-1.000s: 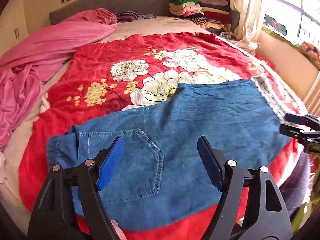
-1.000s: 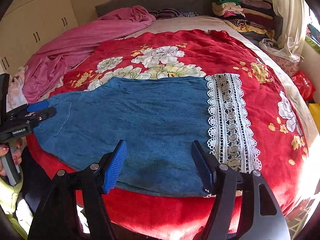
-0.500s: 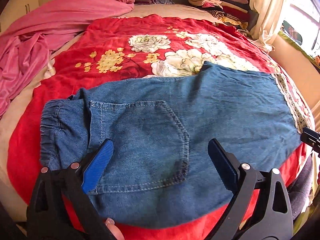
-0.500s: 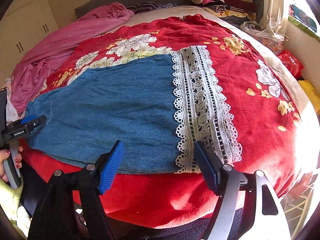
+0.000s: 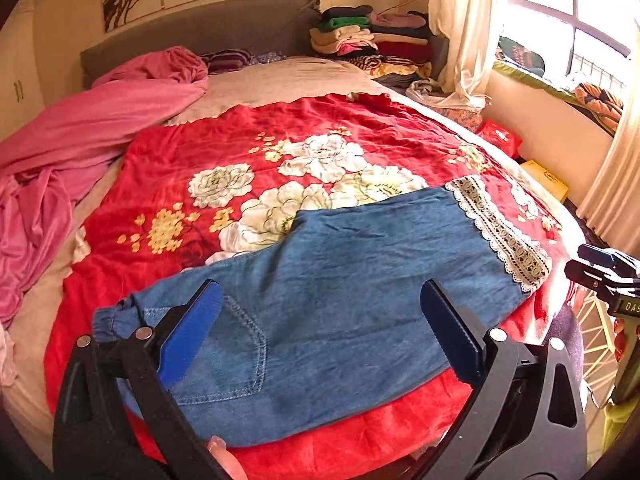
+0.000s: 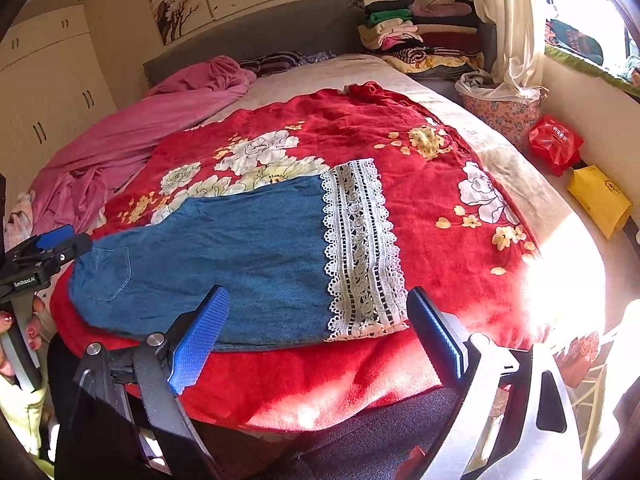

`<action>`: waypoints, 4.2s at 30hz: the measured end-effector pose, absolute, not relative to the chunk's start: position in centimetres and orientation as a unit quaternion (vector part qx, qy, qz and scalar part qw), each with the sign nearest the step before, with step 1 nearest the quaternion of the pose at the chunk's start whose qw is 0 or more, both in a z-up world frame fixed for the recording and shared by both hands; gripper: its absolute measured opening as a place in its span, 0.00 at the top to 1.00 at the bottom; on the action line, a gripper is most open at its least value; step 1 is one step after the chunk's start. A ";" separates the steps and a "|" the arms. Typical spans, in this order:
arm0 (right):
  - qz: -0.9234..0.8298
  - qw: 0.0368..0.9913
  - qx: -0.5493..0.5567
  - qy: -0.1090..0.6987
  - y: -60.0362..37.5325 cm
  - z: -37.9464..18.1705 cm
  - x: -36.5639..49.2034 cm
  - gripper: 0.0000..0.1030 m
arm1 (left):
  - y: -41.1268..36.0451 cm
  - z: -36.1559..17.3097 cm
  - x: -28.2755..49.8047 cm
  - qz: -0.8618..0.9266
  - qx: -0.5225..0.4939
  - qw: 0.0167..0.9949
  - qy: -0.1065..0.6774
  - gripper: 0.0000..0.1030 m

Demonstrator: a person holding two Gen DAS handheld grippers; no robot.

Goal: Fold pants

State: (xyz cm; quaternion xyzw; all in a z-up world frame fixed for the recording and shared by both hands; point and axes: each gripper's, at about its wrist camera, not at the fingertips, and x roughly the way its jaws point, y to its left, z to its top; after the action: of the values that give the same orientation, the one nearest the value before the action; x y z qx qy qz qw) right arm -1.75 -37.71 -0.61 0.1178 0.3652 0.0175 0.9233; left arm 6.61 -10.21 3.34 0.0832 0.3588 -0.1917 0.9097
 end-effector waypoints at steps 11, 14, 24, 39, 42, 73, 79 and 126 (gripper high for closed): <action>0.009 0.908 0.180 0.378 -41.2 -3.5 -0.6 0.11 | -23.5 5.1 12.5 -0.309 0.160 0.874 0.339 0.09; 0.018 0.904 0.188 0.384 -41.1 -4.5 0.1 0.11 | -27.3 3.3 15.3 -0.327 0.173 0.852 0.371 0.09; 0.050 0.868 0.254 0.424 -41.8 -8.9 3.4 0.30 | -33.4 -4.0 23.6 -0.364 0.165 0.785 0.473 0.09; 0.067 0.876 0.251 0.406 -41.9 -9.5 3.6 0.56 | -34.3 -7.3 25.8 -0.484 0.071 0.696 0.525 0.39; 0.073 0.878 0.256 0.399 -42.0 -9.1 3.2 0.66 | -34.8 -7.3 25.2 -0.500 0.071 0.686 0.524 0.52; 0.253 0.878 -0.008 0.406 -15.8 -3.5 5.8 0.81 | -7.6 -2.0 23.0 -0.434 -0.134 0.779 0.433 0.39; 0.273 0.862 -0.042 0.425 -12.9 -5.9 4.5 0.72 | -3.2 -5.1 23.4 -0.417 -0.242 0.742 0.466 0.13; 0.208 0.832 0.155 0.491 -27.9 -6.6 22.5 0.87 | -8.4 -7.6 7.5 -0.233 0.061 0.837 0.491 0.35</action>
State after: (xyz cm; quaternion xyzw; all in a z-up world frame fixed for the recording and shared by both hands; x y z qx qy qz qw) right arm 22.51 -27.85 -6.60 0.1551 0.4911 0.2076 0.8316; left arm 7.52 -8.37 -7.61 0.0606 0.4913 -0.2327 0.8371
